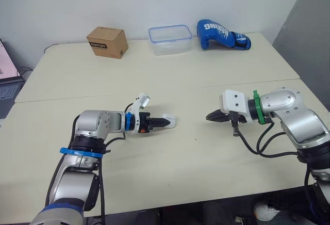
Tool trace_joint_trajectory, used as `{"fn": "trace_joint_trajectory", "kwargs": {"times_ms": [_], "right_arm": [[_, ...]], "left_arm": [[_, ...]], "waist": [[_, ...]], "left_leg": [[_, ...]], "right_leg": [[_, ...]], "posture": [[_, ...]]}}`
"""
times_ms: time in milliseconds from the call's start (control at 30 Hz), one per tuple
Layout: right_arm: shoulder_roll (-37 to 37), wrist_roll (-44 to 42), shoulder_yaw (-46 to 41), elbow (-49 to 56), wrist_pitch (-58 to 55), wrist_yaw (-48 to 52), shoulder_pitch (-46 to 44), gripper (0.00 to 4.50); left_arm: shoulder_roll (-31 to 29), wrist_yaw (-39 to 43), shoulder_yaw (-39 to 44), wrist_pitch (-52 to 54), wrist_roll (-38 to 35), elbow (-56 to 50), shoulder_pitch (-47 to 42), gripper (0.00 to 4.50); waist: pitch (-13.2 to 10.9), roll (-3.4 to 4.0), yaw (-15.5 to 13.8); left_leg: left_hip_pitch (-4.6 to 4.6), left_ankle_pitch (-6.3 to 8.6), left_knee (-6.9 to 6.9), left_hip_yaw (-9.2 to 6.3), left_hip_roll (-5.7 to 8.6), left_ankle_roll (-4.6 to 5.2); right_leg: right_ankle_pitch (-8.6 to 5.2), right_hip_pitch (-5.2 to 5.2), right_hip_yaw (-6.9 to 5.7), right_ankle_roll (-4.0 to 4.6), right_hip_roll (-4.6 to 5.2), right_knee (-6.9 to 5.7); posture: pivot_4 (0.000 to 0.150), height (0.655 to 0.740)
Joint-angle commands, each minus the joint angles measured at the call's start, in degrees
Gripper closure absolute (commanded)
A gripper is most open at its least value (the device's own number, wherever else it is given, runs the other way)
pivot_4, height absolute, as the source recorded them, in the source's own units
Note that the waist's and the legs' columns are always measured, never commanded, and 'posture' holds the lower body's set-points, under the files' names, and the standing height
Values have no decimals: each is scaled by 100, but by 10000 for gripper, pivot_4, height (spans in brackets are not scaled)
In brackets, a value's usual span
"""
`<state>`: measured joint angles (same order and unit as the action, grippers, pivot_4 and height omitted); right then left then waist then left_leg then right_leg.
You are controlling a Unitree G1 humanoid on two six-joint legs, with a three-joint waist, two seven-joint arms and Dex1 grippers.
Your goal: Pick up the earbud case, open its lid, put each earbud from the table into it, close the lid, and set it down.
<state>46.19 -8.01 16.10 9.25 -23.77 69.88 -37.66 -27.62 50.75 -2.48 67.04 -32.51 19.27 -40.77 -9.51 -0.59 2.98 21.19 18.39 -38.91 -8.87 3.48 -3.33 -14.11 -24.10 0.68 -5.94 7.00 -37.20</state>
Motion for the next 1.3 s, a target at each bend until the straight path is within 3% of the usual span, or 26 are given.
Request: {"fn": "trace_joint_trajectory", "kwargs": {"times_ms": [33, 233, 300, 533, 1000, 1300], "right_arm": [[-66, -103, -118, 101, -86, 4, -150, 44614], [-172, -156, -158, 141, -235, 16, -235, 44614], [-208, -187, -170, 149, -287, 11, -285, 45000], [-248, -215, -173, 137, -301, -2, -327, 45000], [-591, -619, -541, -42, -403, -253, -333, 45000], [-532, -1000, -974, 711, -861, -712, 356, 45000]], "left_arm": [[-142, -153, 67, -48, 153, 4, 156, 37057], [-120, -238, 61, -229, 275, 240, 198, 37057], [-147, -225, 63, -244, 282, 298, 192, 29815], [-353, -264, 21, -222, 441, 444, 237, 10918], [-1515, 6, 120, -693, 394, -509, 1291, 10918], [-1678, -289, 1366, -935, -56, -2158, 2734, 10918]], "waist": [[0, 0, 2], [2, 0, 3], [3, 0, 5], [10, 0, 0], [19, 7, 79], [20, 9, 69]], "left_leg": [[0, 0, 0, 0, 0, 0], [-8, 0, 0, 3, -1, 0], [-16, 0, 1, 8, -1, 0], [-34, 0, 0, 9, -2, 0], [-47, 0, 13, 12, -13, 0], [-33, 2, 20, 3, -15, 0]], "right_leg": [[0, 0, 0, 0, 0, 0], [0, 5, 3, 0, 0, -3], [0, 8, 9, 0, 0, -6], [0, 25, 11, 0, -1, -9], [0, 25, 21, 0, -9, -10], [0, 4, 28, 1, -7, -4]], "posture": [[1500, 7307], [1500, 7307], [1500, 7307], [1500, 7307], [1500, 7307], [1500, 7307]]}}
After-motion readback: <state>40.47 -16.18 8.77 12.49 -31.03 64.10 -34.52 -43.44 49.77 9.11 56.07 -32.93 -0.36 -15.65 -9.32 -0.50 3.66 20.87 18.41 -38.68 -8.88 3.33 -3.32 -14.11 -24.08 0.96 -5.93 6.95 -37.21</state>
